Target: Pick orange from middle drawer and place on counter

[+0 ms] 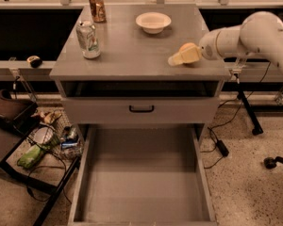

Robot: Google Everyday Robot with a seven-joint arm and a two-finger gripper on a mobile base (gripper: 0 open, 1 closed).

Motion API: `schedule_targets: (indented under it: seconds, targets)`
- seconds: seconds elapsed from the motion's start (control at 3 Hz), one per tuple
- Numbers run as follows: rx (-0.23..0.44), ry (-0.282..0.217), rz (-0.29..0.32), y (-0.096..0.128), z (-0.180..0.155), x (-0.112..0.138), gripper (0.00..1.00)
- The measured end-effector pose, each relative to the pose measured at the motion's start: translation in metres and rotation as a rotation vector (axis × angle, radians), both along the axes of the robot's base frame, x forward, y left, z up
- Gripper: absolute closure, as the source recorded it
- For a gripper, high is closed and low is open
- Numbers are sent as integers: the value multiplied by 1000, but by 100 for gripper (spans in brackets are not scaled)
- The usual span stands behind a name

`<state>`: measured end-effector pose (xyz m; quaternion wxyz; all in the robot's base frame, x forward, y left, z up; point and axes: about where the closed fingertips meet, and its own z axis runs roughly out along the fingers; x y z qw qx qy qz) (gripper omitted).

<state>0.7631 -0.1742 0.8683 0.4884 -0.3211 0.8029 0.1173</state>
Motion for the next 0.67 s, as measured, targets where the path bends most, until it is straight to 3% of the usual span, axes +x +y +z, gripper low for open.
schedule_targets:
  seconds: [0.33, 0.67]
  targets:
    - [-138, -5, 62, -9, 43, -34, 0]
    - [-341, -66, 41, -37, 116, -97, 0]
